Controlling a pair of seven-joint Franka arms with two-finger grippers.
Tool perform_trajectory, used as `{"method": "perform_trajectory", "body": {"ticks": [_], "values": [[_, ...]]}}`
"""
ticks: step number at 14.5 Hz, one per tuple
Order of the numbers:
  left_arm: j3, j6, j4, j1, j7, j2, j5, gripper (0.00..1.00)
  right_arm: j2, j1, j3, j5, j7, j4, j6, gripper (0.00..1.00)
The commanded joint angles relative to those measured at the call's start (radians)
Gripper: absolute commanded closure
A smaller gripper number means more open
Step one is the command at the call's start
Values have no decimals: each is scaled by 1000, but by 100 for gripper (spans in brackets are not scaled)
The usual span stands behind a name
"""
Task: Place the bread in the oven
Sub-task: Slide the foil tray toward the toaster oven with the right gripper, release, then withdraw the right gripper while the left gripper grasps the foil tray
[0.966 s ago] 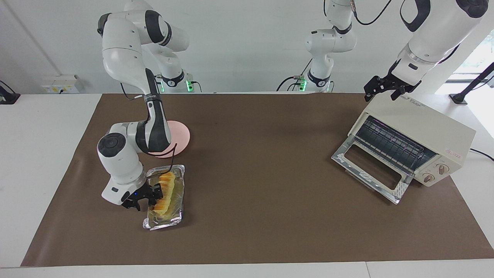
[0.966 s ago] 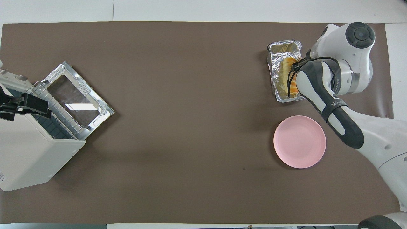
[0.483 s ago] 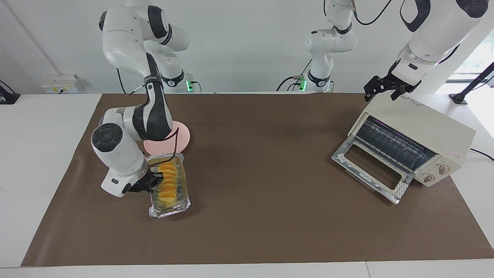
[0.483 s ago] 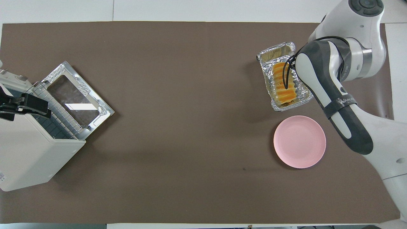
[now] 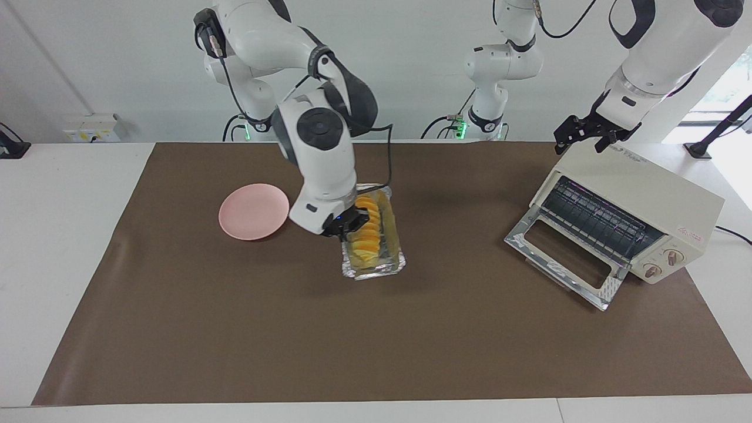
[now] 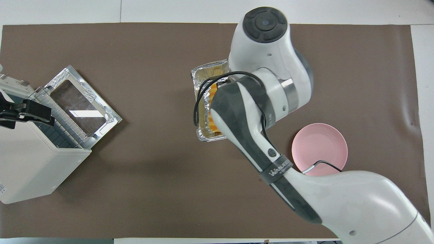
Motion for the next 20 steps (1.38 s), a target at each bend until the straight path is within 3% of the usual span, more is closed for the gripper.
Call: {"method": "perform_trajectory", "body": {"ticks": [1, 4, 8, 9, 10, 13, 15, 16, 20], "values": [[-2, 5, -28, 10, -2, -27, -11, 0, -10, 39, -8, 31, 49, -154, 160, 100], [-2, 5, -28, 10, -2, -27, -11, 0, -72, 76, -8, 30, 57, -397, 398, 100], [-2, 4, -28, 10, -2, -26, -11, 0, -86, 87, -8, 31, 92, -442, 426, 100], [-2, 4, -28, 10, -2, -27, -11, 0, -86, 85, -8, 30, 127, -439, 423, 86], [-2, 4, -30, 10, -2, -27, -11, 0, -84, 88, -8, 31, 173, -430, 415, 1], [-2, 4, -28, 10, -2, -27, -11, 0, -84, 67, -13, 59, 243, -281, 213, 0], [-2, 7, -28, 7, -2, -27, -11, 0, -84, -9, -19, 88, 228, -134, 15, 0], [-2, 2, -28, 7, -2, -27, -11, 0, -92, -52, -19, 76, 192, -100, -17, 0], [-8, 27, -24, -11, -8, -26, -17, 0, -210, -207, -36, 38, -157, -98, -93, 0]]}}
